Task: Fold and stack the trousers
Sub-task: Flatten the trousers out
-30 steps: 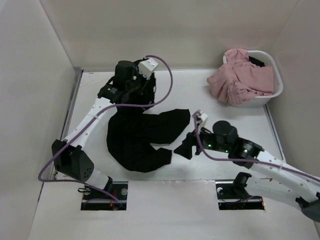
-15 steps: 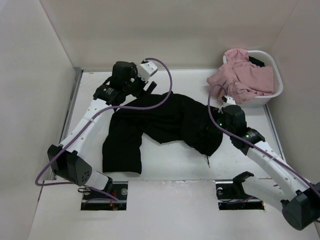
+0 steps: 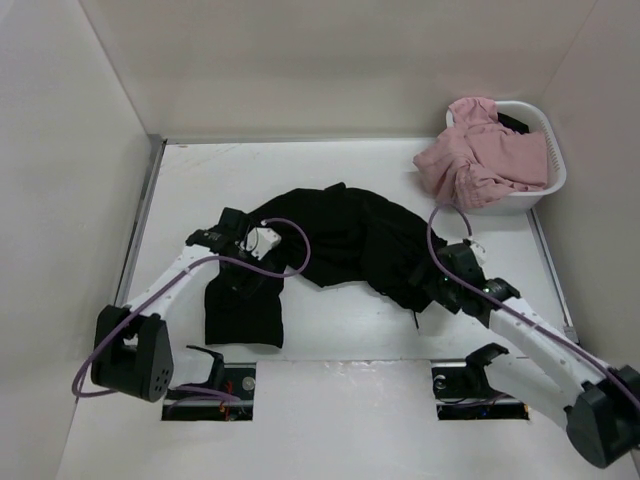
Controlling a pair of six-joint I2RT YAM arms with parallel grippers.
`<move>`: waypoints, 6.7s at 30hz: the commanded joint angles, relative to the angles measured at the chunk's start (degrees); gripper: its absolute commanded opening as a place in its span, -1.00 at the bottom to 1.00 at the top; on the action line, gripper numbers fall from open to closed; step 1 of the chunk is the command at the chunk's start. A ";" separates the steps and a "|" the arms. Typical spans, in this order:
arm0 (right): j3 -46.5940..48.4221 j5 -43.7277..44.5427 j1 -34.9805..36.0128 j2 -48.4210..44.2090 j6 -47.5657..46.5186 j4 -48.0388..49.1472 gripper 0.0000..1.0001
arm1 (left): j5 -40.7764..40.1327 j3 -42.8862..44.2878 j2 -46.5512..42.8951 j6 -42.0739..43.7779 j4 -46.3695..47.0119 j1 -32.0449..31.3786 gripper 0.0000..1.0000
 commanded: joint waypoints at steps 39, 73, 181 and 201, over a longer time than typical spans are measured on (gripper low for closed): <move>25.94 -22.01 -21.86 1.36 -13.74 -10.94 0.20 | -7.46 35.01 12.80 29.21 22.78 13.93 0.15; -0.64 -14.20 -20.49 22.54 1.46 22.99 -0.84 | 16.55 -2.01 13.40 -1.20 6.25 -22.23 -1.00; 8.93 -13.93 -26.20 -3.58 -9.96 4.36 -0.92 | -0.51 20.77 23.93 50.29 -0.25 47.40 0.32; 10.96 -12.87 -28.92 -4.63 -14.00 -0.03 -0.94 | 0.79 20.75 6.21 47.92 11.88 53.03 -1.00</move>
